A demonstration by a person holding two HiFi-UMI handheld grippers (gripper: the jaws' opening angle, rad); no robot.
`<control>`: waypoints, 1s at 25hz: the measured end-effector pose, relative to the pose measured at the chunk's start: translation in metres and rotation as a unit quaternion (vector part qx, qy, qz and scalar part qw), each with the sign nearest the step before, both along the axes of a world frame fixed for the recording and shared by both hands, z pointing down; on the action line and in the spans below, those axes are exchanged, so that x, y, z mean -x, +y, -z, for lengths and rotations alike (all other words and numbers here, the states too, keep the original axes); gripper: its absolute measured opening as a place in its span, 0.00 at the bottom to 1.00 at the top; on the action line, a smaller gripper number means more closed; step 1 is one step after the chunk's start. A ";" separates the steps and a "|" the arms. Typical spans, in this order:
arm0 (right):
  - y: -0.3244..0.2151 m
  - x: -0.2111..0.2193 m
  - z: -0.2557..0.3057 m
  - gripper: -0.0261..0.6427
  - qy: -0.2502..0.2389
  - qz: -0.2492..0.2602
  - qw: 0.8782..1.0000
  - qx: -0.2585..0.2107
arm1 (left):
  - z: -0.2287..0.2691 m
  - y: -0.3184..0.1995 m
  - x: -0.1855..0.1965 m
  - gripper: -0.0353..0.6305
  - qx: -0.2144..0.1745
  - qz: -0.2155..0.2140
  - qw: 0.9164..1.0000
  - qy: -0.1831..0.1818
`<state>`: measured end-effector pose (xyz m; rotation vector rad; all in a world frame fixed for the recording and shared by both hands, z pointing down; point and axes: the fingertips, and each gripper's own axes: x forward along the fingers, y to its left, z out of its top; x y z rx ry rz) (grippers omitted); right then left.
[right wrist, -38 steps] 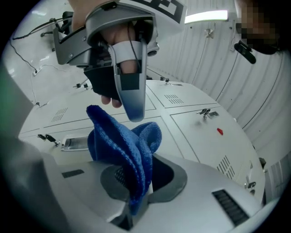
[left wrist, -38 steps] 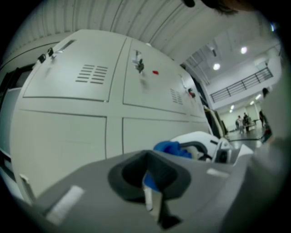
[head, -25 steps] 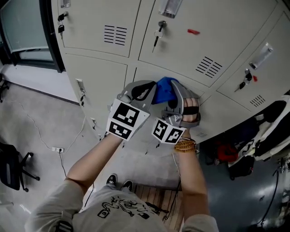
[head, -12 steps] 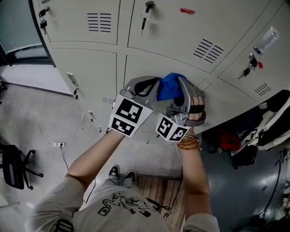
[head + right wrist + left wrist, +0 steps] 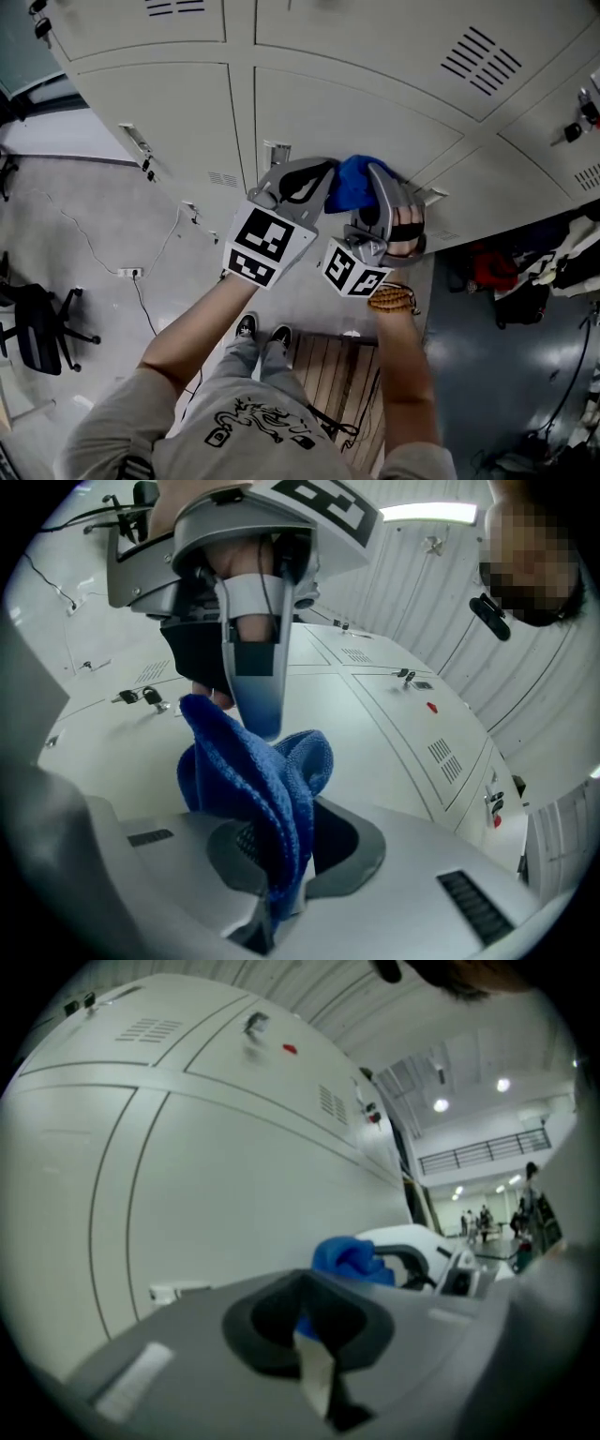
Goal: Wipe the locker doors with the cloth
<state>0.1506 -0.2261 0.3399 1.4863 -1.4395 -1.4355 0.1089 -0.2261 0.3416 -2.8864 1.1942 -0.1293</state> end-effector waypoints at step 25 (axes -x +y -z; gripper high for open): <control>-0.001 -0.012 -0.209 0.08 0.016 0.009 0.993 0.117 | -0.179 0.005 -0.026 0.06 0.100 -0.006 0.994 -0.034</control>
